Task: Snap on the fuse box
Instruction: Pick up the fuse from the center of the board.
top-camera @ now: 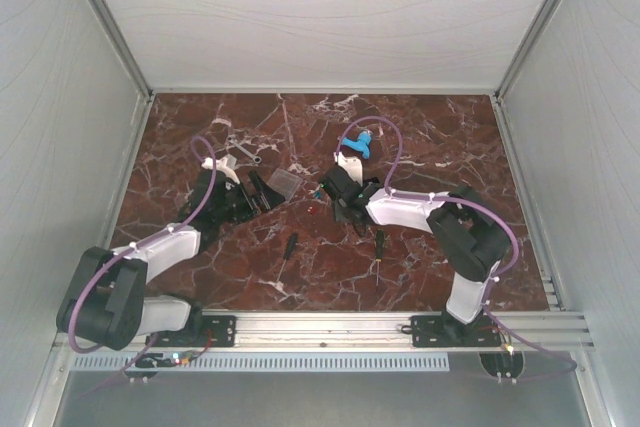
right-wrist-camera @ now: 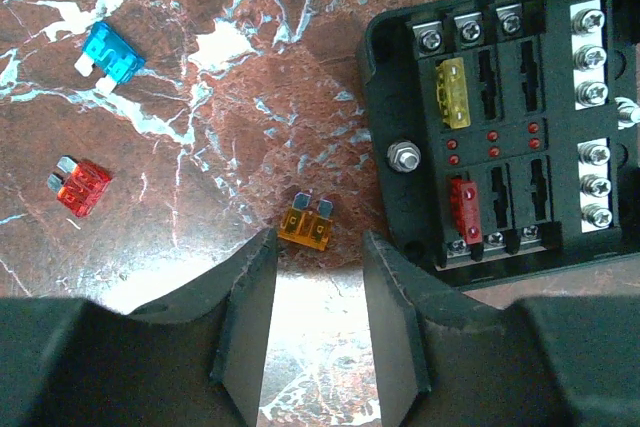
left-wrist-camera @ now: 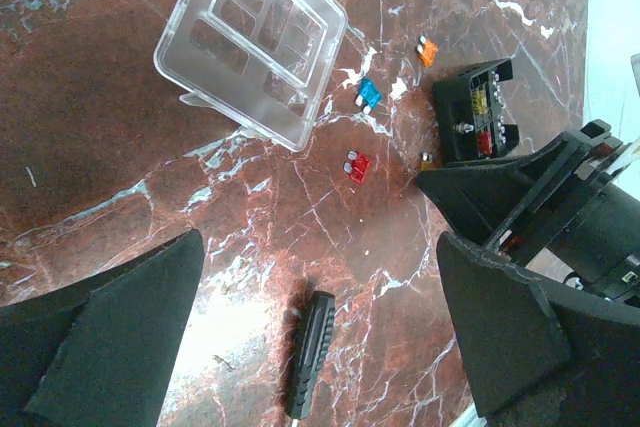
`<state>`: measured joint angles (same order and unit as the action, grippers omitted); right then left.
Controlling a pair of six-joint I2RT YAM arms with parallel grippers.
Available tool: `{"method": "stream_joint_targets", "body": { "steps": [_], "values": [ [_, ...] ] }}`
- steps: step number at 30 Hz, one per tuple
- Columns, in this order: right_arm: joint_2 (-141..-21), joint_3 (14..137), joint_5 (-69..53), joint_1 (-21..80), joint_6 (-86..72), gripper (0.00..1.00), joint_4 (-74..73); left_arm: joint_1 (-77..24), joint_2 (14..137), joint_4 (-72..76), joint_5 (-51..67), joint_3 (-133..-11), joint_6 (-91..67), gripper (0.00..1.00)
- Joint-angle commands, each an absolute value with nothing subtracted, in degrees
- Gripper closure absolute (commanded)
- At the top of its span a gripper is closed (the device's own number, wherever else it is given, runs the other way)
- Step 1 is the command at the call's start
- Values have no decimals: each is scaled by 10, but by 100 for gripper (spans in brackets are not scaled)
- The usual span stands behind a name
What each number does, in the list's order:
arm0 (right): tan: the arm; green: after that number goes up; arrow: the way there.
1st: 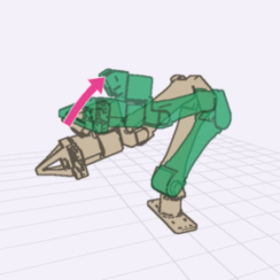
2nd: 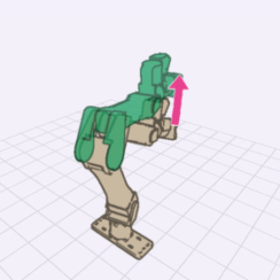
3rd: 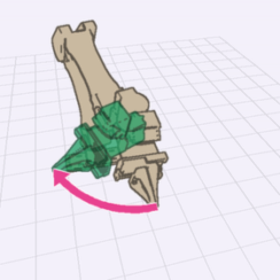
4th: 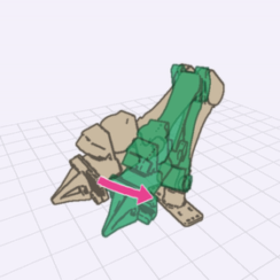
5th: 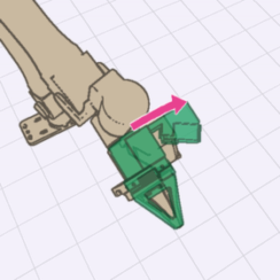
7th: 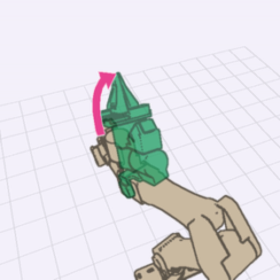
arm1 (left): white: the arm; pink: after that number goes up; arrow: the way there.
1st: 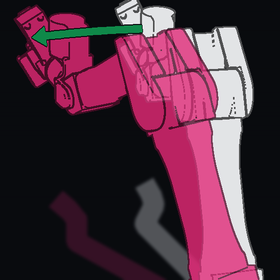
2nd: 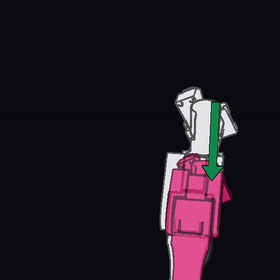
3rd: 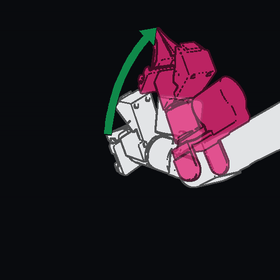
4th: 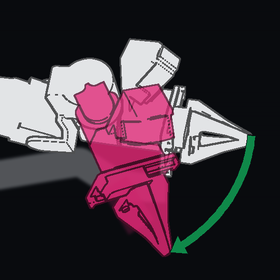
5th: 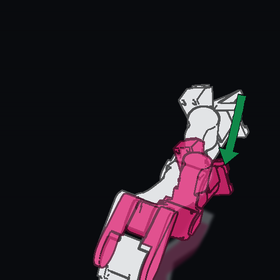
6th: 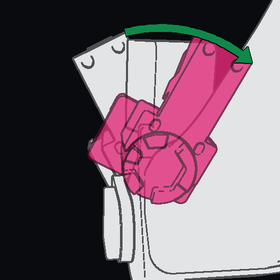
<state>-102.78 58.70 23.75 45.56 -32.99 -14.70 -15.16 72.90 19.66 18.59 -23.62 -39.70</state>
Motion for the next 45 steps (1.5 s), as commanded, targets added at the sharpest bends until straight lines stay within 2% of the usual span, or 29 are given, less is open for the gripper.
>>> {"method": "stream_joint_targets", "body": {
  "steps": [1, 12, 22, 35, 45],
  "values": [
    [-1023, 581, 233, 453, -343, 64, -140, -150, 737, 227, 198, -243, -403, 0],
    [-1055, 603, 249, 463, -386, 70, -153, -150, 739, 230, 201, -242, -405, 0],
    [-1070, 612, 261, 466, -403, 70, -156, -150, 739, 233, 204, -241, -407, 0],
    [-1081, 617, 202, 470, -331, 71, -117, -150, 743, 237, 208, -241, -408, 0],
    [-1062, 610, 209, 466, -301, 71, -139, -150, 743, 236, 210, -241, -408, 0]
  ]
}}
